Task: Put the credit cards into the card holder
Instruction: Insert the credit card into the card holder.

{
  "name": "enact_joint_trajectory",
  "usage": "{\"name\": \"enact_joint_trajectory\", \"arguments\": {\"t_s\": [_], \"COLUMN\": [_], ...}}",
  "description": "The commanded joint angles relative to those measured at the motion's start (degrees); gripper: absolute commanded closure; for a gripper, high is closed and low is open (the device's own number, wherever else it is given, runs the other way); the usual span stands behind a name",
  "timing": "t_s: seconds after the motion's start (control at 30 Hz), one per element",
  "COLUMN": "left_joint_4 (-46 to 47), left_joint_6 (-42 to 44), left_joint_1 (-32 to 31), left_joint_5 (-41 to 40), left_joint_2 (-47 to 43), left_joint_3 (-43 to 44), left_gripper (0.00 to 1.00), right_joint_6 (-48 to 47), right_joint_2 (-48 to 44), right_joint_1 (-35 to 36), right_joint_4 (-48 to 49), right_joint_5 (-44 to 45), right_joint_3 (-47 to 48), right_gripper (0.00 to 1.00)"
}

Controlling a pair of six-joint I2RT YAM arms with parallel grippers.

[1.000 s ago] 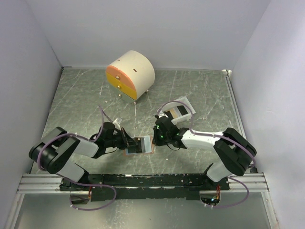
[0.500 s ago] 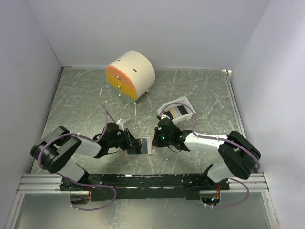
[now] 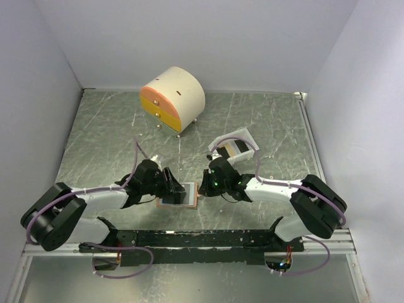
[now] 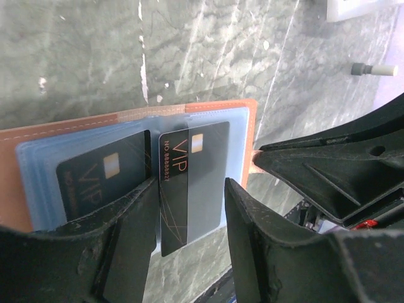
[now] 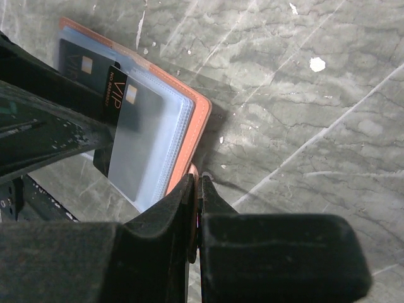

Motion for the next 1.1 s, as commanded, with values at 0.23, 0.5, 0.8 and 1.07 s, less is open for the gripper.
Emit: {"name": "enact_joint_trajectory", "arguments": {"t_s": [0.23,0.5,0.8,1.07], "left_joint_4": [-12.67,-7.47,-3.70,-5.05], "left_joint_6": [4.25,3.41,1.75,0.10], "left_joint_1": [-0.06,-0.04,-0.34,-2.19], "left_joint_5": [-6.69,-2.34,0.13,-1.42], "left_joint_2": [-3.43,-0.77,0.43,1.97], "left_joint_3": [2.60,2.01,1.77,3.09], "left_gripper": [0.41,0.41,0.45,0.64], "right_joint_6": [0.18,0.50,0.51,0.41], "right_joint_2": [0.05,0.43,1.01,0.94], "right_joint_1": [0.22,0.27,0.31,0.30], "right_joint_4": [1.58,2.35,2.66,2.82], "right_joint_5": [-0.33,-0.78,-1.07,-1.09], "right_joint_3": [-1.01,-1.27,-1.09,-1.13], "right_gripper": [0.98,0.98,0.98,0.98]}}
